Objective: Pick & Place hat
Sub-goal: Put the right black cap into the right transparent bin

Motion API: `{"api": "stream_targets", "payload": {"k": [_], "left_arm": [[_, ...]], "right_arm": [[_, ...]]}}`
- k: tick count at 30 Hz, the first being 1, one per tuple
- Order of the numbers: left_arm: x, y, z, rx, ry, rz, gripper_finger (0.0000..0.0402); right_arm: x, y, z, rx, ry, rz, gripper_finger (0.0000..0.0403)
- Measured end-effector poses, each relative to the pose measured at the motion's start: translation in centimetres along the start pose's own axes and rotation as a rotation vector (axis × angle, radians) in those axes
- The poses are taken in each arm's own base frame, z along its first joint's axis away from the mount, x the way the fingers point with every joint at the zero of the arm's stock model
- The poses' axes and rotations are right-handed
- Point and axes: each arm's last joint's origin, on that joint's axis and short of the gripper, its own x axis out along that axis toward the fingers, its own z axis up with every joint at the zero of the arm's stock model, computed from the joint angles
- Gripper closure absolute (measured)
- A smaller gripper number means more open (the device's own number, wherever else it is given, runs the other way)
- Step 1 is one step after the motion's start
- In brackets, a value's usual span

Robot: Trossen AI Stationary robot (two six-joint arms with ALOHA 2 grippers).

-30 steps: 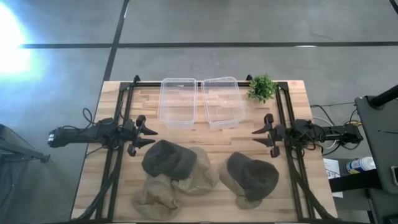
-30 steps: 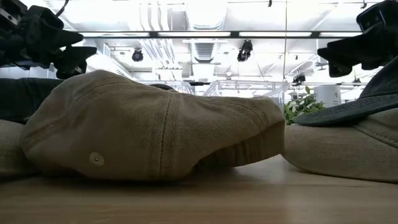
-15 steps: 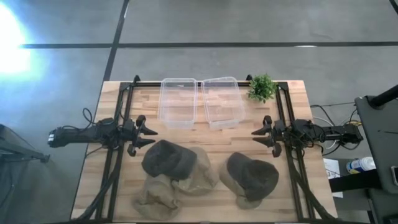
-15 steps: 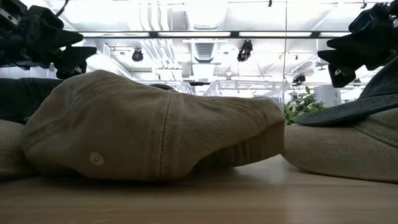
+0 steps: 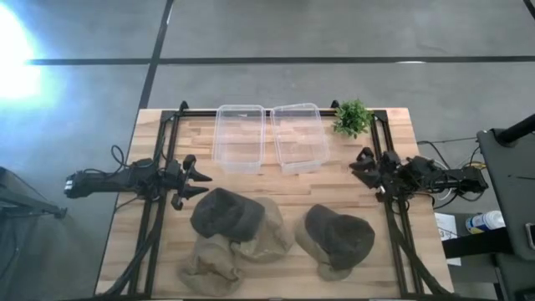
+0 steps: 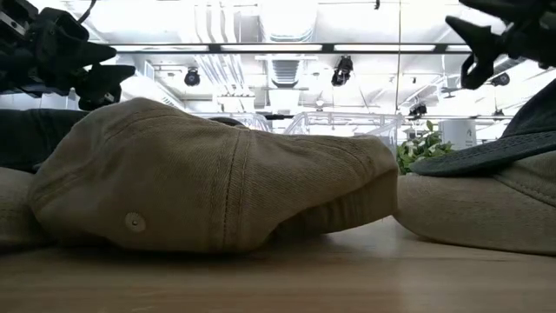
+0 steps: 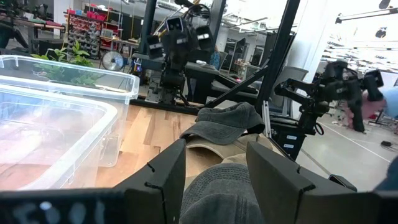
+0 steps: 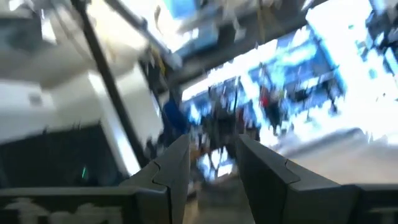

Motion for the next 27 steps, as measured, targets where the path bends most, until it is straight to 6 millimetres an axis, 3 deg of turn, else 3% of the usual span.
{"api": "stream_targets", "payload": {"k": [6,11,14,21,27], "left_arm": [[0.0,0.0,0.0,0.0,0.0,0.0,0.0239],[0.0,0.0,0.0,0.0,0.0,0.0,0.0239],[0.0,0.0,0.0,0.0,0.0,0.0,0.0239],[0.0,0.0,0.0,0.0,0.0,0.0,0.0239],[0.0,0.0,0.0,0.0,0.0,0.0,0.0239]], "right_arm": [[0.0,-0.1,1.1,0.092,-0.177,-0.124,0.0275],[0.5,-0.4,1.0,0.315,-0.216,-0.187,0.0273],[1.3,-0.5,0.5,0.442,-0.168,-0.223,0.0275],[4.8,-0.2,0.4,0.437,-0.041,-0.345,0.0284],[8.1,0.4,0.2,0.582,0.157,-0.429,0.0304]]}}
